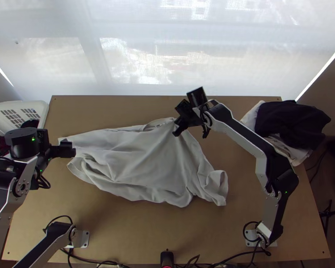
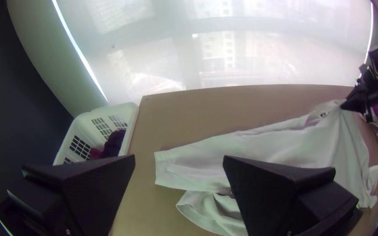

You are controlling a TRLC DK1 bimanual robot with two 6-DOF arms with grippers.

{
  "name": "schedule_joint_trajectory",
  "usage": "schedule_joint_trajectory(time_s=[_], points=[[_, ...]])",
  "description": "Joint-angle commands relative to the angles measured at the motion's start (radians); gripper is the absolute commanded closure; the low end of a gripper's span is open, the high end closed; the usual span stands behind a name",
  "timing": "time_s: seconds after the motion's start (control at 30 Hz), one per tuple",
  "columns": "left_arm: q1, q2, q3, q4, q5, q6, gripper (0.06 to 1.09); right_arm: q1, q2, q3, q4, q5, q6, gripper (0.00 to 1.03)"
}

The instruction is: Fold the t-shirt

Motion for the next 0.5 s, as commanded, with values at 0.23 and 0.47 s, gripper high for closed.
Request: schedule_joint_trajectory(time_s=[0.23,0.47], points=[[-0.052,-0.023,-0.043,-0.068,0.096,-0.005,0.11,-0.180,0.016,0.228,0.004,0.052,0.002,1.00],[-0.135,-0.003,-0.066,-0.129,0.165,0.001,0.11,-0.255,0.073,0.330,0.004,0.093,-0.017,1.00]])
